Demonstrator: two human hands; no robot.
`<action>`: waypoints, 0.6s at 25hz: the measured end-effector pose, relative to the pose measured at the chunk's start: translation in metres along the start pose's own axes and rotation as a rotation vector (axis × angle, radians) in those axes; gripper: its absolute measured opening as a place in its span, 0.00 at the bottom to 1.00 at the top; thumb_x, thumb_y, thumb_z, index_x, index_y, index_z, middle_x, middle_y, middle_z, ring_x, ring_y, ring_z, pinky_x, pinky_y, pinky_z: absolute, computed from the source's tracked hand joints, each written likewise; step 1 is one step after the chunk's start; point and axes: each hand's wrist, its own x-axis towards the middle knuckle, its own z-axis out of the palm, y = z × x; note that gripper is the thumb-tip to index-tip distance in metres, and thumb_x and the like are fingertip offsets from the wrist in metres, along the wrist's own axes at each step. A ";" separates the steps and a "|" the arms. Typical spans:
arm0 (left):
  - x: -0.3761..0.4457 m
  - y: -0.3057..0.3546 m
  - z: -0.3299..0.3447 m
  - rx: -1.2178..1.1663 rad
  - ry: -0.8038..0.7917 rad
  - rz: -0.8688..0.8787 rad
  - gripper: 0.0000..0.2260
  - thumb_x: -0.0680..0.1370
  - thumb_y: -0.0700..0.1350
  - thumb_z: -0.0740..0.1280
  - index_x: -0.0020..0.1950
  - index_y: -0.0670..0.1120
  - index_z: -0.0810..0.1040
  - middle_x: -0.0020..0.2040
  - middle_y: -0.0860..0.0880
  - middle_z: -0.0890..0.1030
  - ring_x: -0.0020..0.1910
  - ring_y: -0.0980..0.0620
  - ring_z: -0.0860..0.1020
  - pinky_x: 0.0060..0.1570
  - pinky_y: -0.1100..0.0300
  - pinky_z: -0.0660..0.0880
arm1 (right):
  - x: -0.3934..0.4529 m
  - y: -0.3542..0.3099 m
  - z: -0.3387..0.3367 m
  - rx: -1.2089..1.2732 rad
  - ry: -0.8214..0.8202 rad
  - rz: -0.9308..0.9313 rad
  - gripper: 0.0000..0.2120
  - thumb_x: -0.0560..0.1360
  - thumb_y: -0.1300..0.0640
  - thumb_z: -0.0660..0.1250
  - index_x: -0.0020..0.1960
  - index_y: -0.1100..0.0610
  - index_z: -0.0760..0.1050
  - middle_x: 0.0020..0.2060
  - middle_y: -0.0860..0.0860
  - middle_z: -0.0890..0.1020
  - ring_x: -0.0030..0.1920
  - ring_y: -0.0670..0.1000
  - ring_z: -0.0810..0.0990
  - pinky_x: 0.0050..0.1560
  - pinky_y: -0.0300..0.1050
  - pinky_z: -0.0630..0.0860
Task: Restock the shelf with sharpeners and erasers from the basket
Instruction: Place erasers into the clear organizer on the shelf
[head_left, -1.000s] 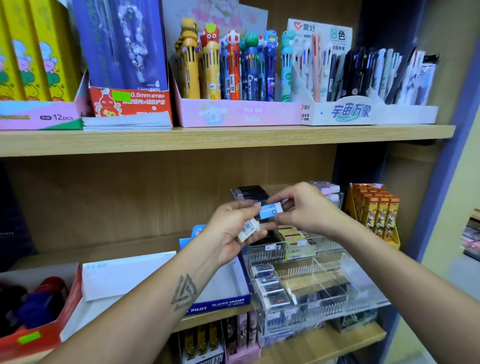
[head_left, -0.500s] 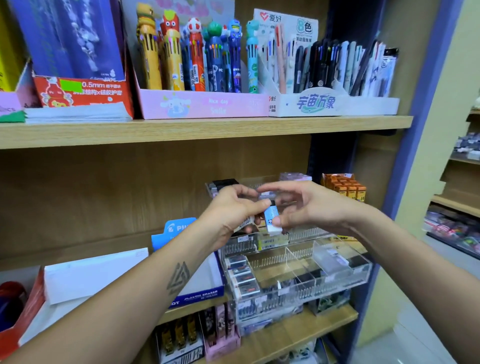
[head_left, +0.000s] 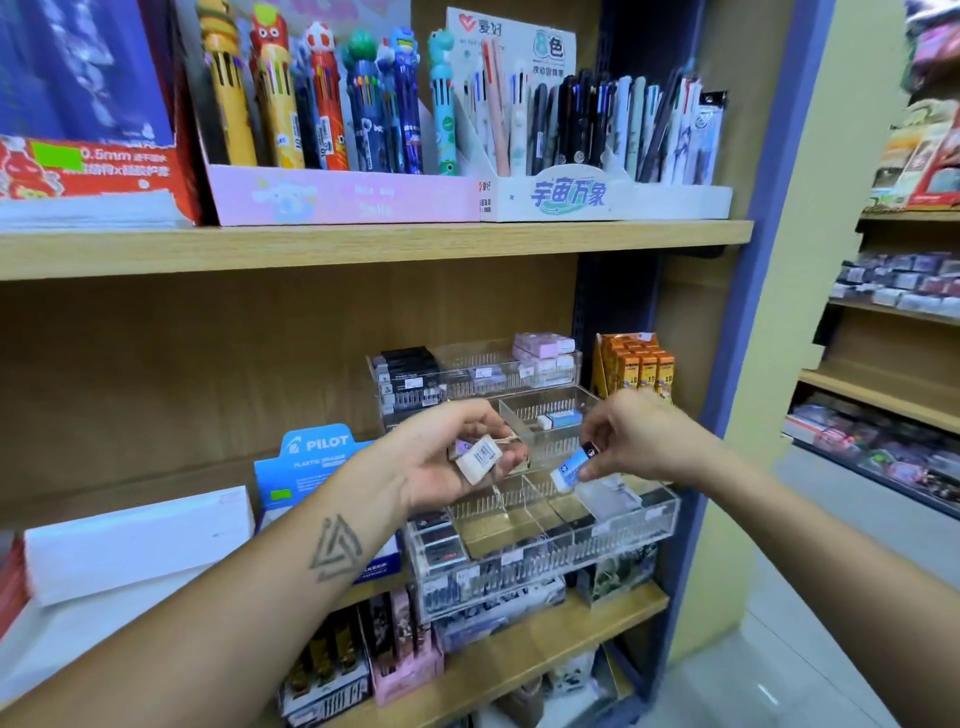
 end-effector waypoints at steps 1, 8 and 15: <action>-0.003 0.000 -0.002 -0.029 -0.016 -0.009 0.07 0.73 0.32 0.65 0.50 0.34 0.76 0.53 0.31 0.81 0.44 0.44 0.80 0.39 0.59 0.79 | 0.001 0.002 0.011 -0.031 -0.007 0.032 0.18 0.61 0.41 0.81 0.44 0.50 0.82 0.37 0.43 0.82 0.40 0.46 0.79 0.41 0.45 0.78; -0.008 -0.009 -0.010 -0.135 0.001 -0.023 0.17 0.70 0.25 0.57 0.57 0.36 0.71 0.49 0.32 0.78 0.36 0.48 0.75 0.34 0.61 0.77 | 0.003 -0.008 0.057 -0.250 -0.062 -0.031 0.14 0.70 0.43 0.75 0.51 0.49 0.84 0.49 0.46 0.83 0.54 0.48 0.77 0.54 0.47 0.72; -0.018 -0.012 -0.008 -0.283 -0.104 0.111 0.14 0.77 0.24 0.57 0.61 0.34 0.71 0.64 0.28 0.75 0.60 0.30 0.78 0.60 0.38 0.76 | 0.002 -0.025 0.048 -0.343 -0.041 -0.088 0.00 0.74 0.56 0.72 0.45 0.52 0.81 0.40 0.47 0.82 0.42 0.49 0.79 0.46 0.40 0.68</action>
